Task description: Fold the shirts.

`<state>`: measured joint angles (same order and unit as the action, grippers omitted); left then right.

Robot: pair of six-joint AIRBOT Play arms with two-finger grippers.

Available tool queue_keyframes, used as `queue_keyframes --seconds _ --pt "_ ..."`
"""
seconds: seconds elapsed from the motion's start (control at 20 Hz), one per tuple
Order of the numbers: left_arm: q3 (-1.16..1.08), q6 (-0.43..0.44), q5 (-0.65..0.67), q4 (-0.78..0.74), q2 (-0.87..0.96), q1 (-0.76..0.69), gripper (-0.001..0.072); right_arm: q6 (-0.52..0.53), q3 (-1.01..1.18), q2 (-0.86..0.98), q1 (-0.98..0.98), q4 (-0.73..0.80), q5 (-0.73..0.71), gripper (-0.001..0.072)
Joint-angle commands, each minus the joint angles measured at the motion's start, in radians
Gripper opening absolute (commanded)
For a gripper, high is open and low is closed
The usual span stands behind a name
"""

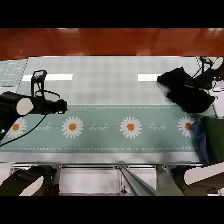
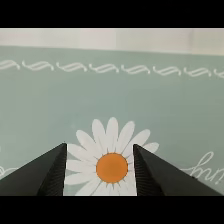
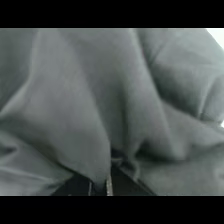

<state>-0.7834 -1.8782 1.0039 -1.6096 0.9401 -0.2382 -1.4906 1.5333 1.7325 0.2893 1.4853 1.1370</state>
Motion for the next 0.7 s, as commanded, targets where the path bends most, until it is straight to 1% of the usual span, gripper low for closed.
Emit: queue_keyframes --seconds 0.0,0.2,0.4,0.65 --pt "-0.081 0.018 0.063 -0.053 -0.005 0.062 0.0507 0.03 0.105 -0.113 0.002 -0.054 0.021 0.0027" --pt "-0.138 0.018 0.081 -0.05 -0.061 0.173 0.0507 0.076 0.241 -0.306 0.001 -0.212 0.0 0.0027" --pt "-0.138 0.018 0.136 -0.05 -0.146 0.246 0.0507 0.114 0.353 -0.466 -0.057 -0.219 0.013 0.0027" --pt "-0.138 0.018 0.141 -0.024 -0.217 0.25 0.0506 0.128 0.504 -0.591 -0.22 -0.206 0.017 0.0027"
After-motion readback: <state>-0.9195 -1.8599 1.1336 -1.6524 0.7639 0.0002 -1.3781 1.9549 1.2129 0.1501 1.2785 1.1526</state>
